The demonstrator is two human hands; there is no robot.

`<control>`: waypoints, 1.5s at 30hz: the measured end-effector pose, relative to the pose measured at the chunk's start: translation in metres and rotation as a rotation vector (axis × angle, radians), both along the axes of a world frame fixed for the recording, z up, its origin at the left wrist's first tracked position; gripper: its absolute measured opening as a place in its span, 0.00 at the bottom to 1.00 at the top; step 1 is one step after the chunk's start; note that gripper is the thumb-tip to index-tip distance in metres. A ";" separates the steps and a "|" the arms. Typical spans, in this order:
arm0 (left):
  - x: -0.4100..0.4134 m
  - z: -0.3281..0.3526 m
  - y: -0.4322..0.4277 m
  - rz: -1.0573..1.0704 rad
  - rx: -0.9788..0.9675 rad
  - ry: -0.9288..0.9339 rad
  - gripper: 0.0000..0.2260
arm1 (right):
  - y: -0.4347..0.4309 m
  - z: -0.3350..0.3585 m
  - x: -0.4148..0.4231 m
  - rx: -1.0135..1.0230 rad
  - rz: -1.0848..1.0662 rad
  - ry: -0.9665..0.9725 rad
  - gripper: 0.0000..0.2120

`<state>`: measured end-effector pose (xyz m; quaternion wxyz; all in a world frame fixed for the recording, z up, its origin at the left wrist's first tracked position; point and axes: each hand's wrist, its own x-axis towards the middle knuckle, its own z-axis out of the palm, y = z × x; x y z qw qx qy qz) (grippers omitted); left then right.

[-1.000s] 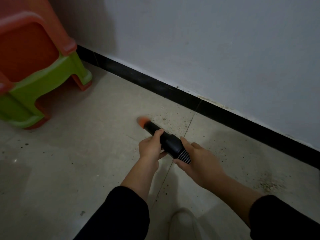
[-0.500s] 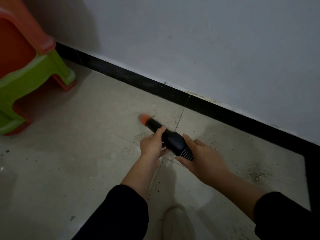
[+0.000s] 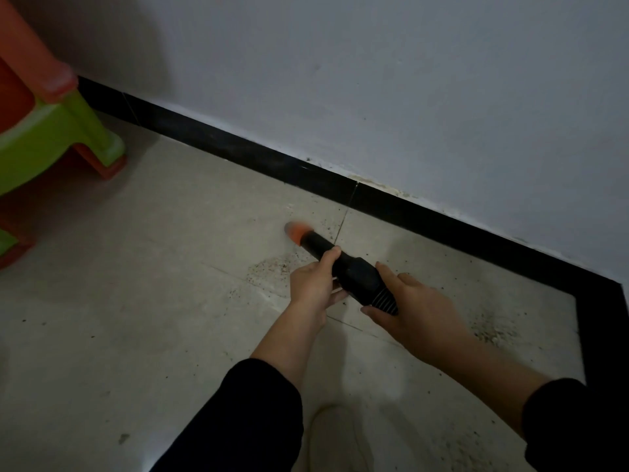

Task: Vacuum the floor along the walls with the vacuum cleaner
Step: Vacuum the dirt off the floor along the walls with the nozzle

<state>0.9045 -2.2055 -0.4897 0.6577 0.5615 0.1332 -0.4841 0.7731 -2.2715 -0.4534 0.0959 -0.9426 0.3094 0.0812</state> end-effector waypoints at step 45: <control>0.071 -0.009 0.037 0.213 0.109 -0.108 0.09 | 0.027 -0.021 0.081 0.175 0.103 -0.137 0.34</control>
